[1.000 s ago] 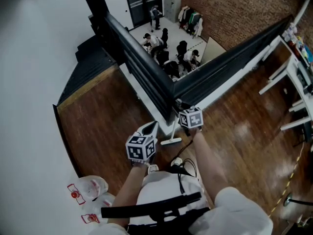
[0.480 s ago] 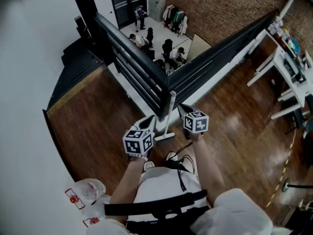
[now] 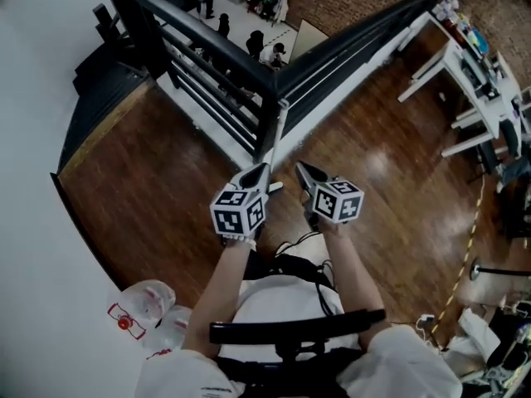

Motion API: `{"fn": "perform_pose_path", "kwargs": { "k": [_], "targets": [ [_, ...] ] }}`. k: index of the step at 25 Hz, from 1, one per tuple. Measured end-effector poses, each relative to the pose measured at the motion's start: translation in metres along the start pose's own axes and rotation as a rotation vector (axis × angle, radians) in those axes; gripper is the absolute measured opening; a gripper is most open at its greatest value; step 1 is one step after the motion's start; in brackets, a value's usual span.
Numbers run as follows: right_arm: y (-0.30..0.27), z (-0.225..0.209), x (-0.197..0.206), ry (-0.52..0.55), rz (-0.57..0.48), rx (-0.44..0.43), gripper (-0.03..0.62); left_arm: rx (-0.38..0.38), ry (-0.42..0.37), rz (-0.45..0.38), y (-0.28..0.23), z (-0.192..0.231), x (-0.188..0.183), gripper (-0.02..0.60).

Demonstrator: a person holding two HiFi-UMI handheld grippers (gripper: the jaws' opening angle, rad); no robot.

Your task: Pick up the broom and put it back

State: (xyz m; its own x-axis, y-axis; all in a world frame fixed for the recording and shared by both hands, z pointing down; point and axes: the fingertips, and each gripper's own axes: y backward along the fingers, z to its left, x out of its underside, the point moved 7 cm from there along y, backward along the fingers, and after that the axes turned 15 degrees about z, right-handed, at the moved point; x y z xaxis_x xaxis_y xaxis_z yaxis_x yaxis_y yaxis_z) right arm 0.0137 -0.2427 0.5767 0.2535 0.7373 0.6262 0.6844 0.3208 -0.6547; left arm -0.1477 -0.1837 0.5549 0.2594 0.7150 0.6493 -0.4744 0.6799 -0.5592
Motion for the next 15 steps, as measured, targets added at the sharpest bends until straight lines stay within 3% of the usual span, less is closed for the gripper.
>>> {"fn": "perform_pose_path", "kwargs": {
  "k": [7, 15],
  "targets": [
    [0.042, -0.004, 0.081, -0.095, -0.005, 0.021, 0.008, 0.049, -0.033, 0.033, 0.003, -0.042, 0.039, -0.006],
    [0.175, -0.049, 0.189, -0.144, -0.085, 0.071, 0.006, 0.015, -0.090, 0.069, 0.000, -0.152, 0.123, -0.006]
  ]
}}
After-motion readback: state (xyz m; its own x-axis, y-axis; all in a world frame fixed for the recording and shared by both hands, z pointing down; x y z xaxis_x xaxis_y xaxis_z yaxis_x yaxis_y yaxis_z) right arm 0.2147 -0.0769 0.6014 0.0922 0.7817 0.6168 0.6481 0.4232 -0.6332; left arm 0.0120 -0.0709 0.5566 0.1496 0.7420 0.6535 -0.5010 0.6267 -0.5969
